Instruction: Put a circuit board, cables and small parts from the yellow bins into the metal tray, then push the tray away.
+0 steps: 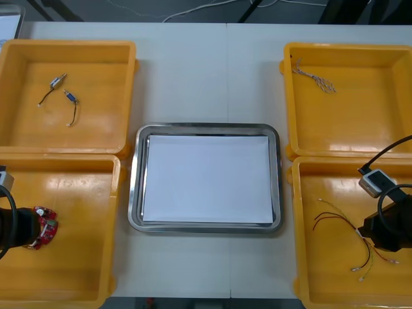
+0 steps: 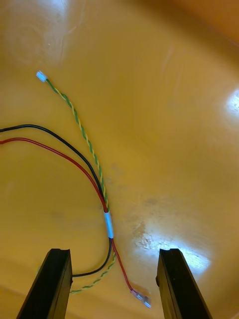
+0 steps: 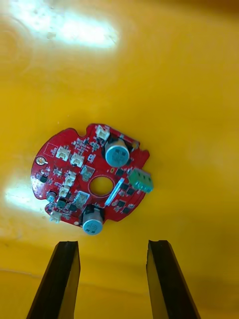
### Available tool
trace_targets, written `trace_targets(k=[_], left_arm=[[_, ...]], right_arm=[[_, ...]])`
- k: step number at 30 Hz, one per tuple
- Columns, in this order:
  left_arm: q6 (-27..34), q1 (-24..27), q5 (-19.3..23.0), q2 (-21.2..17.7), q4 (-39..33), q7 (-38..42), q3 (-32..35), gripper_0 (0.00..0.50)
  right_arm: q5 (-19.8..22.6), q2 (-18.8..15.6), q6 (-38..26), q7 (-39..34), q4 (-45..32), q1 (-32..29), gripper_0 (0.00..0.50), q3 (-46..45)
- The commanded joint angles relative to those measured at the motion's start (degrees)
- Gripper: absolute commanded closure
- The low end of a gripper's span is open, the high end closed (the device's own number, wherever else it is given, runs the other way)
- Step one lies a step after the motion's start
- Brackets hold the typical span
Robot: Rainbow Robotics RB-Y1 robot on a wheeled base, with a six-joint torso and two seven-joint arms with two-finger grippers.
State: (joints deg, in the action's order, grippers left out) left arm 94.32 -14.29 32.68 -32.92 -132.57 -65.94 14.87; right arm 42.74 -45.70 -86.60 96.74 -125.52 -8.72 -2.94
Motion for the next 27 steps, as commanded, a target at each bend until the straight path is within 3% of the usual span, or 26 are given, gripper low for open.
trace_targets(k=[1, 8, 16, 24, 27], left_arm=[[2.0, 3.1, -1.0, -0.3, -1.8, 10.8, 1.7, 0.085], [5.1, 6.2, -8.9, 0.0, -1.8, 19.4, -1.7, 0.083], [5.3, 7.1, -7.4, 0.9, -1.8, 27.9, -2.0, 0.076], [5.3, 8.1, -12.0, 4.6, -1.7, 30.6, -3.4, 0.076], [5.2, 8.5, -11.9, 5.1, -1.4, 33.6, -4.1, 0.077]], right_arm=[[-1.4, 2.1, 0.6, 2.8, -0.5, -1.3, 0.0, 0.7], [-2.3, 2.2, 3.2, 4.3, 1.3, -2.3, 0.0, 0.7], [-1.9, 2.2, 7.1, 6.6, 4.7, -2.5, 0.0, 1.4], [-1.9, 2.2, 9.8, 8.2, 5.5, -4.2, 0.0, 1.9], [-2.2, 2.2, 10.8, 8.6, 5.4, -4.8, 0.0, 2.2]])
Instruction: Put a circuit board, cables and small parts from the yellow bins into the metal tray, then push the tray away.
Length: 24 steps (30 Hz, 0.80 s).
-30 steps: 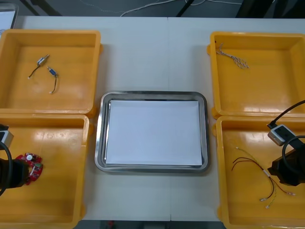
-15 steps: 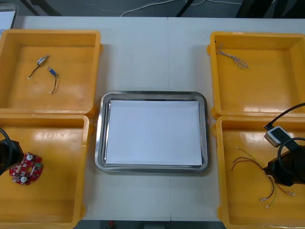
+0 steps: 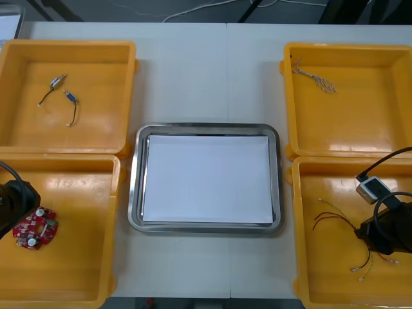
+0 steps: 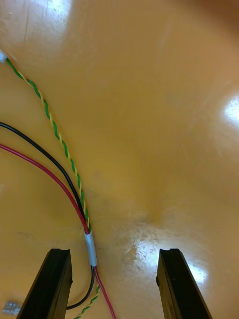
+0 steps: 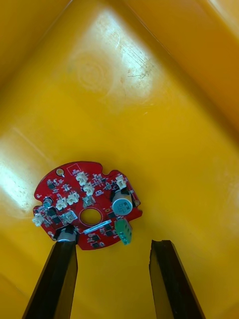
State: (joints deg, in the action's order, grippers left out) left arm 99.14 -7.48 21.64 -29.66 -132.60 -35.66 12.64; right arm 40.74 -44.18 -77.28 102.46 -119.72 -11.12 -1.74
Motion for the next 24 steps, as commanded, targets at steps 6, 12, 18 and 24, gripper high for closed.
trace_targets(k=[6, 12, 18, 24], left_arm=[[-1.5, 1.6, -2.0, 2.8, -1.3, 8.5, -4.8, 0.076], [-2.6, 1.2, -4.0, 4.3, -0.4, 10.4, -6.4, 0.075], [-9.0, -0.3, -4.9, 5.0, 3.3, 10.4, -6.3, 0.076], [-10.6, -1.9, -4.9, 5.2, 4.0, 10.3, -5.6, 0.077]], right_arm=[[-1.1, 0.7, 1.8, 3.1, -0.3, -3.2, 0.0, 1.6], [-2.3, 0.7, 2.9, 3.2, -0.4, -3.9, 0.0, 2.5], [-3.2, 1.0, 3.0, 2.9, -0.3, -3.9, 0.0, 3.0], [-4.1, 2.1, 4.2, 3.3, 1.1, -3.6, 0.0, 3.1]])
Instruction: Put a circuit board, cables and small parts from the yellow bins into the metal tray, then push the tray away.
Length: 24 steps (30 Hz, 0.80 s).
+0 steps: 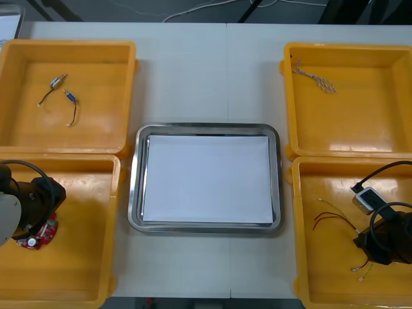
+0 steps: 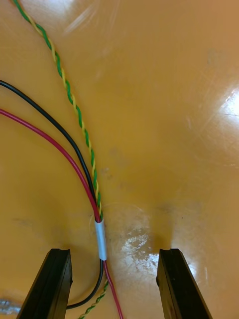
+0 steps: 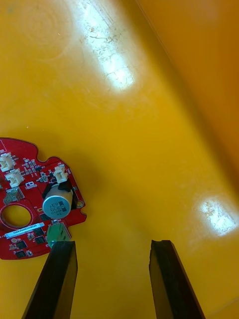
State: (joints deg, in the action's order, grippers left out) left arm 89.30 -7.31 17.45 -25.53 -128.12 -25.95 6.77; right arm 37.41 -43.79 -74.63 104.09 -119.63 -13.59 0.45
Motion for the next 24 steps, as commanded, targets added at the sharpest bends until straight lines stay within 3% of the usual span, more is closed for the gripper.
trace_targets(k=[1, 11, 12, 13, 14, 15, 17, 18, 24], left_arm=[[-0.8, -2.3, -0.6, 1.1, -0.6, 0.6, 0.3, 0.077], [-0.7, -5.3, 1.5, 0.2, -1.4, 0.0, 1.5, 0.076], [-0.8, -5.6, 1.5, 0.2, -1.4, -0.1, 1.7, 0.076], [-0.8, -5.8, 1.5, 0.2, -1.5, -0.2, 1.7, 0.077], [-0.8, -5.8, 1.4, 0.2, -1.5, -0.3, 1.7, 0.076], [-0.8, -5.9, 1.3, 0.2, -1.5, -0.3, 1.7, 0.076], [-0.8, -5.9, 0.9, 0.5, -1.4, -0.1, 1.7, 0.076], [-0.8, -5.9, 0.7, 0.7, -1.4, -0.1, 1.7, 0.074], [-1.5, -5.9, 0.1, 1.4, -1.4, -0.2, 1.7, 0.076]], right_arm=[[-0.7, 1.8, 1.9, 1.7, 1.3, -1.1, 0.0, 1.0], [-0.6, 1.9, 1.9, 2.2, 1.9, -0.3, 0.0, 1.0], [-0.5, 1.9, 1.9, 2.1, 1.9, -0.3, 0.021, 1.0], [-0.4, 1.8, 1.9, 2.1, 1.9, -0.2, 0.102, 1.0], [-0.3, 1.8, 1.9, 2.1, 1.9, -0.1, 0.245, 1.0], [-0.3, 1.9, 1.9, 2.1, 1.9, -0.1, 0.348, 1.0], [-0.2, 1.9, 1.9, 2.0, 1.9, 0.1, 0.482, 1.0], [-0.2, 1.9, 1.9, 2.1, 1.9, 0.1, 0.5, 1.0], [0.3, 1.8, 1.9, 2.2, 1.9, 1.3, 0.5, 0.9]])
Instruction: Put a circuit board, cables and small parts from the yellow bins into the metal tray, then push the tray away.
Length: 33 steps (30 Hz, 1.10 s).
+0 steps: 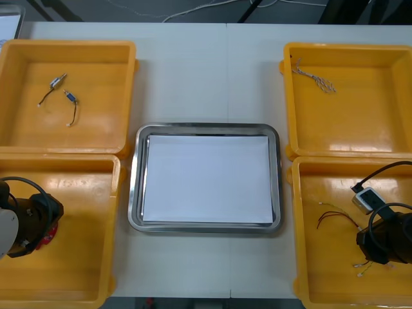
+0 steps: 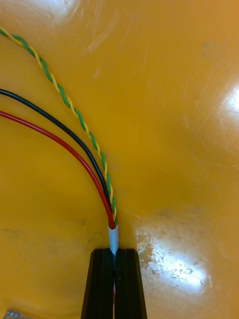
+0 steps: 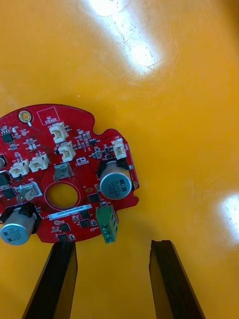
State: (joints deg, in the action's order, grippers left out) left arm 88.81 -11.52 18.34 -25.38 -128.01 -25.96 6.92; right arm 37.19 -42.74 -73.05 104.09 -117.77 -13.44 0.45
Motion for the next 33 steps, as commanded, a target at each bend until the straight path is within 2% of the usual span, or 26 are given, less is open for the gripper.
trace_targets(k=[1, 5, 13, 17, 21, 23, 30, 33], left_arm=[[-1.0, -1.7, -0.9, 1.2, -1.5, -0.1, 1.5, 0.076], [-1.3, -1.7, -1.0, 1.3, -1.5, -0.1, 1.5, 0.076], [-4.3, -1.7, -1.6, 1.5, 0.9, -0.6, 1.2, 0.077], [-4.9, -1.7, -2.6, 1.5, 1.4, -0.7, 0.8, 0.076], [-4.9, -1.8, -2.7, 1.5, 1.6, -0.7, 0.7, 0.075], [-4.9, -1.8, -2.7, 1.5, 1.9, -0.8, 0.7, 0.077], [-5.0, -1.8, -2.7, 1.5, 2.2, -0.6, 0.7, 0.077], [-5.0, -1.8, -2.7, 1.5, 2.2, -0.4, 0.5, 0.075]], right_arm=[[0.5, 0.7, 0.3, 2.2, -0.3, 1.3, 0.5, 0.8], [0.7, 0.7, -1.0, 2.5, -1.9, 1.8, 0.5, -0.4], [1.8, 0.8, -12.0, 2.6, -9.7, 3.2, 0.5, -6.3], [2.6, 0.8, -15.6, 2.7, -12.5, 3.7, 0.5, -8.6], [6.1, 0.8, -19.0, 2.7, -14.5, 4.2, 0.5, -12.0], [9.3, 0.7, -21.1, 2.8, -14.9, 4.8, 0.5, -14.1], [13.7, 0.8, -26.4, 2.6, -16.7, 6.3, 0.5, -17.8], [14.0, 0.7, -29.3, 2.3, -18.9, 7.0, 0.5, -19.0]])
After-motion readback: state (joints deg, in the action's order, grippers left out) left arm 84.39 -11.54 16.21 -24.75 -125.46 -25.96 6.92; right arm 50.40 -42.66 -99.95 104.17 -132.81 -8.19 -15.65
